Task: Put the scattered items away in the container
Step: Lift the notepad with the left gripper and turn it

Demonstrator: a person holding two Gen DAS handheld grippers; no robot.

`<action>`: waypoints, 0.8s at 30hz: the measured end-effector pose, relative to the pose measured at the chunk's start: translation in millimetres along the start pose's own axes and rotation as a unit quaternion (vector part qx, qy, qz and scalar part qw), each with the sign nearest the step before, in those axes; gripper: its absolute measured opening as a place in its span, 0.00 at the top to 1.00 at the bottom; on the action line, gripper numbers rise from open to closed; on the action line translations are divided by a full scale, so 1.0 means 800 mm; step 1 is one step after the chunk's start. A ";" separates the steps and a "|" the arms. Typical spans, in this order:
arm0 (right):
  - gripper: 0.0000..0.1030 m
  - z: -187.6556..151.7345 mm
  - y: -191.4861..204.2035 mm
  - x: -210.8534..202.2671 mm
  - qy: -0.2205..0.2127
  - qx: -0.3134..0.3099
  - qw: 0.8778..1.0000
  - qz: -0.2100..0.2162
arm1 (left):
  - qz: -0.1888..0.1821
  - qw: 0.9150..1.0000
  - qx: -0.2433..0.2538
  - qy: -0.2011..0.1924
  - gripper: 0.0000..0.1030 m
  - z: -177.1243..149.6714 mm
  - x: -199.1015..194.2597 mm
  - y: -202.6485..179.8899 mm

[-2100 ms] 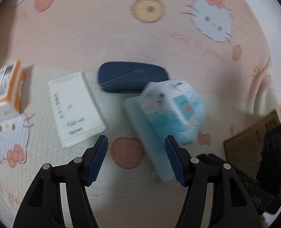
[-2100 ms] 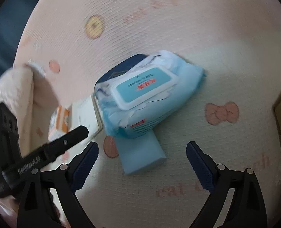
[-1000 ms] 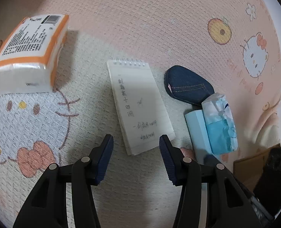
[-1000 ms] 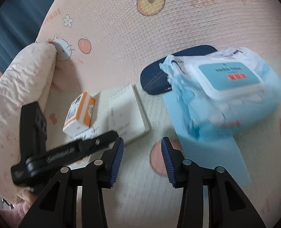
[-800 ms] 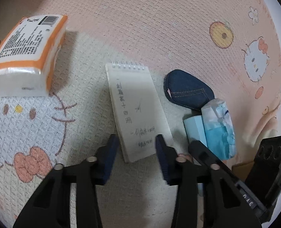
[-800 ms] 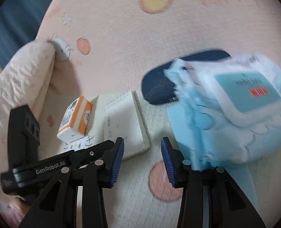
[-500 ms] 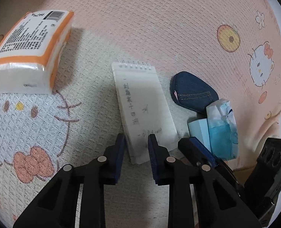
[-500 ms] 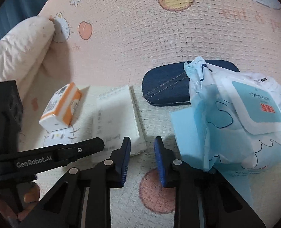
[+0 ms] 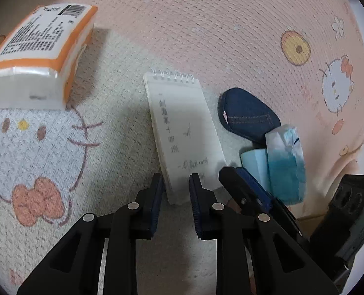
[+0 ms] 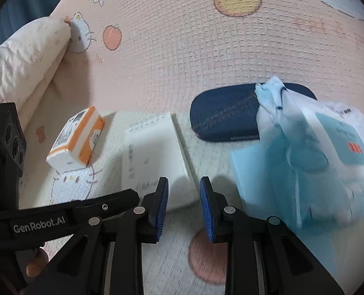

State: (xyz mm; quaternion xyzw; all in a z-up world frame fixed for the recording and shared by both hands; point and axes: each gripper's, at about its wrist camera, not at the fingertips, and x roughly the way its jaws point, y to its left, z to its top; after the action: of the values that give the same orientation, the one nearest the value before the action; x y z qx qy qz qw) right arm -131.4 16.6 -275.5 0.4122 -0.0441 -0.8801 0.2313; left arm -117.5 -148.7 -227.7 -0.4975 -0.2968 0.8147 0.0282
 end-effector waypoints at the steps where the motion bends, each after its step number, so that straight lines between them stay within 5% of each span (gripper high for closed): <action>1: 0.78 0.003 0.001 0.004 0.004 -0.006 1.000 -0.001 | 0.004 1.000 0.003 -0.003 0.79 0.002 0.001 -0.002; 8: 0.78 0.004 0.011 0.015 0.052 -0.065 0.996 0.022 | 0.011 1.000 0.007 -0.006 0.82 0.000 0.000 -0.001; 18: 0.78 -0.041 0.004 -0.019 0.085 0.012 0.995 0.058 | 0.003 0.999 0.031 0.027 0.82 -0.037 -0.024 0.000; 24: 0.78 -0.099 -0.001 -0.072 0.079 0.038 0.995 0.035 | 0.007 0.995 0.086 0.044 0.82 -0.098 -0.039 -0.023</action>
State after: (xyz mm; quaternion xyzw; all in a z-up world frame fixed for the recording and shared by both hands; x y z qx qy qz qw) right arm -40.7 52.2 -287.2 0.4875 -0.0736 -0.8335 0.2493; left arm -41.3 -108.5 -219.9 -0.5306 -0.2207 0.8146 0.0785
